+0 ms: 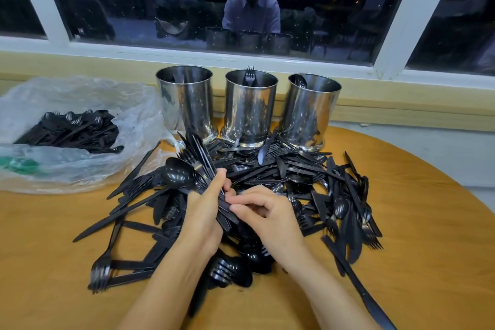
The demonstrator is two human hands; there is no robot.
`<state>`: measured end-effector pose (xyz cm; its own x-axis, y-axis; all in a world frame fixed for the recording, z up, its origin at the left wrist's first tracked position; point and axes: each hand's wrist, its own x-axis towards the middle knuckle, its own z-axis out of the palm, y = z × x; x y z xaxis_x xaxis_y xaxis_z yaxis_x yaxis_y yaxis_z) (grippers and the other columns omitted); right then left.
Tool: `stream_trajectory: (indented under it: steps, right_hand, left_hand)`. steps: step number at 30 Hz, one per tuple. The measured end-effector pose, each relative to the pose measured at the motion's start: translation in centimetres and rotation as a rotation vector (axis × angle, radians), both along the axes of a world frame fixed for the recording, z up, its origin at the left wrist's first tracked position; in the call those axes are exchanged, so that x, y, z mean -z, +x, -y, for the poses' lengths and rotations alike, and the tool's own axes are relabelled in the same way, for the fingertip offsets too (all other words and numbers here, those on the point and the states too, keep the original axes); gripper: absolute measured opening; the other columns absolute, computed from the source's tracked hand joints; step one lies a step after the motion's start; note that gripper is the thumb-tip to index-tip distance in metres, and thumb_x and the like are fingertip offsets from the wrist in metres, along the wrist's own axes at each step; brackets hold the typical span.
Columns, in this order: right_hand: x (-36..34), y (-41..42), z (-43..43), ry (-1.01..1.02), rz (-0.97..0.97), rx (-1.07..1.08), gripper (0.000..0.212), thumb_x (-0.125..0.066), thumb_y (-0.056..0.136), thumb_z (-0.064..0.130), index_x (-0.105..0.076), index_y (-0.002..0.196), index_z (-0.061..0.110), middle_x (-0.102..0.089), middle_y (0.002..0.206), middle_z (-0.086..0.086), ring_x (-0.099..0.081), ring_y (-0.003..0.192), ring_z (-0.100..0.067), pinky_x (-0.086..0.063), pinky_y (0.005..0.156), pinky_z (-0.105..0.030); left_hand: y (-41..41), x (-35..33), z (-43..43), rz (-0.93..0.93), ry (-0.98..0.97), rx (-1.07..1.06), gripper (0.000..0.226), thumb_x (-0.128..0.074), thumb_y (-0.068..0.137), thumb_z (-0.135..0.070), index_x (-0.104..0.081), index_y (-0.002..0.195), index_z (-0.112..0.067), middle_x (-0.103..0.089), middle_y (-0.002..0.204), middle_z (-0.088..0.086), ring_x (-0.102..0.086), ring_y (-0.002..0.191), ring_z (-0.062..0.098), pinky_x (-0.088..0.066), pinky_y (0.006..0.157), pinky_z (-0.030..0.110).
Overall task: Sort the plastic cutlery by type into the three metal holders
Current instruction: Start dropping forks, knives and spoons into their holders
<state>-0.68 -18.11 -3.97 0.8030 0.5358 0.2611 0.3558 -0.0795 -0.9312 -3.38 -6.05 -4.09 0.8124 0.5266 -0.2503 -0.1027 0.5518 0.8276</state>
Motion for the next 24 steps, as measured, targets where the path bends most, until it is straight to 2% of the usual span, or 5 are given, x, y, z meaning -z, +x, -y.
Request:
stream_trajectory:
  steps: [7,12,18,22,24]
  right_hand:
    - [-2.6,6.4,3.3,-0.243,0.218,0.296,0.013,-0.068,0.089,0.015,-0.075,0.096,0.023,-0.069,0.086,0.017,-0.061,0.08,-0.001,-0.048,0.074,-0.011]
    - [-1.6,8.7,1.3,-0.671,0.403,0.17,0.019,-0.066,0.092,0.023,-0.071,0.11,0.021,-0.067,0.099,0.006,-0.057,0.097,-0.012,-0.05,0.087,-0.035]
    - [-0.3,9.2,-0.6,-0.973,0.659,0.104,0.03,-0.056,0.097,0.022,-0.058,0.127,0.026,-0.056,0.111,-0.004,-0.061,0.096,-0.025,-0.051,0.08,-0.035]
    - [-1.1,9.0,0.0,-0.719,0.783,0.192,0.033,-0.053,0.097,0.009,-0.061,0.127,0.02,-0.067,0.11,-0.003,-0.064,0.097,-0.022,-0.054,0.079,-0.039]
    - [-2.4,8.7,0.8,-0.522,0.793,0.279,0.028,-0.055,0.096,0.008,-0.063,0.122,0.015,-0.067,0.106,0.0,-0.062,0.083,-0.013,-0.056,0.075,-0.033]
  left_hand:
    - [-0.1,-0.4,-1.0,0.136,-0.103,0.016,0.017,-0.061,0.095,-0.02,-0.051,0.085,-0.014,-0.039,0.06,-0.004,-0.036,0.046,0.007,-0.038,0.045,0.019]
    - [-0.1,-0.2,-0.7,0.123,-0.073,0.048,0.02,-0.063,0.094,-0.019,-0.048,0.081,-0.014,-0.037,0.061,-0.003,-0.034,0.047,0.008,-0.038,0.044,0.02]
    - [0.1,0.0,-0.5,0.093,-0.049,0.059,0.023,-0.065,0.093,-0.02,-0.045,0.082,-0.016,-0.039,0.06,-0.004,-0.034,0.049,0.009,-0.039,0.045,0.02]
    - [0.1,0.0,-0.6,0.073,-0.054,0.08,0.027,-0.067,0.091,-0.023,-0.041,0.088,-0.016,-0.039,0.06,-0.004,-0.035,0.049,0.01,-0.041,0.046,0.02]
    - [0.0,0.1,-0.6,0.062,-0.048,0.094,0.028,-0.068,0.089,-0.025,-0.042,0.084,-0.016,-0.04,0.06,-0.004,-0.035,0.05,0.01,-0.041,0.048,0.021]
